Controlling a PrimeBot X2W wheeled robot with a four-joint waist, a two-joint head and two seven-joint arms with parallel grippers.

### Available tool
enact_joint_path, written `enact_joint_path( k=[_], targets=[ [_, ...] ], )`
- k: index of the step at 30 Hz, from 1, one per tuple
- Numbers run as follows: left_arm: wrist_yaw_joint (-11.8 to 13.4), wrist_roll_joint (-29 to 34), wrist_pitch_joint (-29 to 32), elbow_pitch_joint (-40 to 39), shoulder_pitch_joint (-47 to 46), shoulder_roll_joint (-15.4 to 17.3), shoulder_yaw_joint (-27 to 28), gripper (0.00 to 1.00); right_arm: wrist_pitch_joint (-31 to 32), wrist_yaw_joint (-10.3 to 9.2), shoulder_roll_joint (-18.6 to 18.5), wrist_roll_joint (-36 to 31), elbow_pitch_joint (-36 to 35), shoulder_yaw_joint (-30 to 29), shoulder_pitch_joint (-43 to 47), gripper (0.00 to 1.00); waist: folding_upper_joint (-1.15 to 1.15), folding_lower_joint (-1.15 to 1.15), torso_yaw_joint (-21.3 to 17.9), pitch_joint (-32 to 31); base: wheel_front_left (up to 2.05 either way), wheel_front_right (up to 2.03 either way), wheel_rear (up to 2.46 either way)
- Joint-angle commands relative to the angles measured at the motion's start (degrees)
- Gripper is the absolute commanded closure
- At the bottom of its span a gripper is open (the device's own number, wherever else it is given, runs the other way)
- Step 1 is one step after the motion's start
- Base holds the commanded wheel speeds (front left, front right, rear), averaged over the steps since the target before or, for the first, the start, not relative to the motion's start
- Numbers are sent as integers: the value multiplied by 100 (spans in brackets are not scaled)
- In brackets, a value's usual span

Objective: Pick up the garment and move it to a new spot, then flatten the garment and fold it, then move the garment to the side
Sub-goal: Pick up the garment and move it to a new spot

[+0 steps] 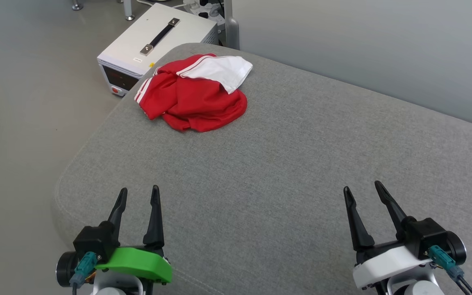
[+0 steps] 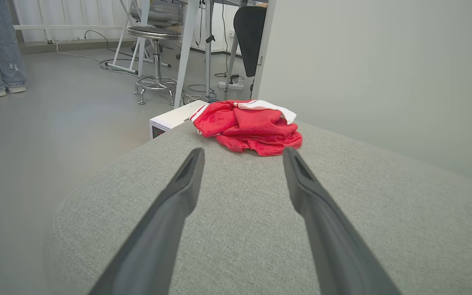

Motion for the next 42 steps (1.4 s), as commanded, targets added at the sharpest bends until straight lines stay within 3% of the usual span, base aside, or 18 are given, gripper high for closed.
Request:
enact_joint_path(
  k=[1,5,12,19,22,32,36,42],
  targets=[
    [4,26,-33,-24,26,-29,21,0,-36,-6,-14,-31,-21,-3,-88,0,0,0,-65,74,0,0,0],
    [3,-34,-33,-58,-109,-29,124,0,-36,-6,-14,-148,-75,-42,-157,0,0,0,-230,328,0,0,0],
    [-308,-14,-33,380,-817,35,377,0,-36,-6,-47,-488,-277,-139,-364,0,0,0,-645,1081,0,0,0],
    [-494,-113,132,1457,-2311,769,179,0,58,-6,-269,-596,-650,-201,-553,0,0,0,-1085,1806,0,0,0],
    [-512,-386,507,1759,-2999,1178,-134,0,144,-6,-334,-620,-882,-205,-667,0,0,0,-1274,2108,0,0,0],
    [-516,-1894,2664,2694,-5033,2698,-1191,0,260,-6,-417,-644,-1326,-88,-969,0,0,0,-1857,2986,0,0,0],
    [-517,-2359,3518,3013,-5510,3117,-1489,0,225,-6,-416,-656,-1338,-40,-1046,0,0,0,-2051,3210,0,0,0],
    [-517,-2923,4463,3461,-5941,3344,-1624,0,159,-6,-370,-681,-1305,11,-1156,0,0,0,-2251,3451,0,0,0]
  ],
)
